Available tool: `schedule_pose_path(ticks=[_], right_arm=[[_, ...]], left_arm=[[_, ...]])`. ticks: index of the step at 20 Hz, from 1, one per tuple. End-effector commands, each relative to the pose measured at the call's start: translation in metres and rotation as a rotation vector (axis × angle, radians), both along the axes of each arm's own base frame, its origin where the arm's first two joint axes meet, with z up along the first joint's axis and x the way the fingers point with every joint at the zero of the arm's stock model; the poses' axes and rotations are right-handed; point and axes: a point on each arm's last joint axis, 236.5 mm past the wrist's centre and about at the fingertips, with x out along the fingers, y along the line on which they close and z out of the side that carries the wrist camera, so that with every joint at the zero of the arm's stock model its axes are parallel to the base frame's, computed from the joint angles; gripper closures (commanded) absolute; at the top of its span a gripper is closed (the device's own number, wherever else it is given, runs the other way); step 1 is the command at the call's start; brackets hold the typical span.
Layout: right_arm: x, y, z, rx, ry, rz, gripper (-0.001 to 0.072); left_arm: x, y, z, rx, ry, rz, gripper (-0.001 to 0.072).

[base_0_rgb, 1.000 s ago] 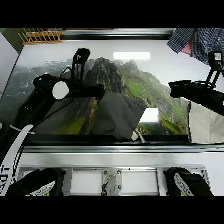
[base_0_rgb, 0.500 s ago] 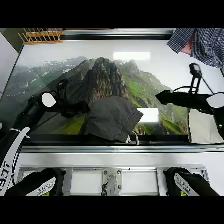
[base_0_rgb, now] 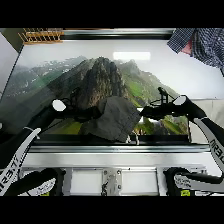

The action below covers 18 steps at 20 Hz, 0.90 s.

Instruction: Fold the clothes and pants, and hang the long-sleeved shirts on hangers.

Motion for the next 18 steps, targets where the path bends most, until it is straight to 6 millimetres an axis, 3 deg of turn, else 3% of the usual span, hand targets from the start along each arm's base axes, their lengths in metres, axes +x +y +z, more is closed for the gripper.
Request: schedule_pose_path(ticks=[1,3,5,6,7,8,9,11,13,16,18], right_arm=[[0.002,0.025,-0.019,0.018,0.02,-0.009,0.0185],[0.012,0.032,-0.017,0.036,-0.008,-0.045,0.0185],[0.02,0.039,-0.014,0.059,-0.028,-0.084,0.0219],[0.026,0.04,-0.013,0.06,-0.046,-0.1,0.0435],[0.031,0.04,-0.012,0.059,-0.063,-0.116,0.0634],[0.035,0.04,-0.008,0.06,-0.079,-0.12,0.0693],[0.041,0.041,0.003,0.063,-0.109,-0.107,0.0693],[0.062,0.037,0.053,0.052,-0.244,-0.043,0.0694],[0.079,0.033,0.136,0.039,-0.419,0.025,0.0694],[0.07,0.037,0.258,0.063,-0.653,0.085,0.0694],[0.053,0.036,0.311,0.076,-0.765,0.077,0.0694]], left_arm=[[0.013,-0.018,-0.005,-0.013,0.009,-0.029,0.0002],[0.019,-0.02,-0.006,-0.014,0.01,-0.029,0.0037],[0.019,-0.02,-0.008,-0.011,0.013,-0.028,0.044],[0.019,-0.02,-0.008,-0.01,0.012,-0.029,0.0637],[0.019,-0.02,-0.007,-0.011,0.013,-0.03,0.0703],[0.02,-0.017,-0.005,-0.011,0.006,-0.026,0.0704],[0.024,-0.012,0.007,-0.014,-0.018,-0.021,0.0704],[0.038,0.004,0.058,-0.022,-0.123,-0.026,0.0704],[0.038,0.02,0.132,0.001,-0.269,-0.075,0.0705],[-0.003,0.015,0.236,-0.013,-0.479,-0.177,0.0704],[-0.04,-0.002,0.285,-0.063,-0.594,-0.232,0.0704]])
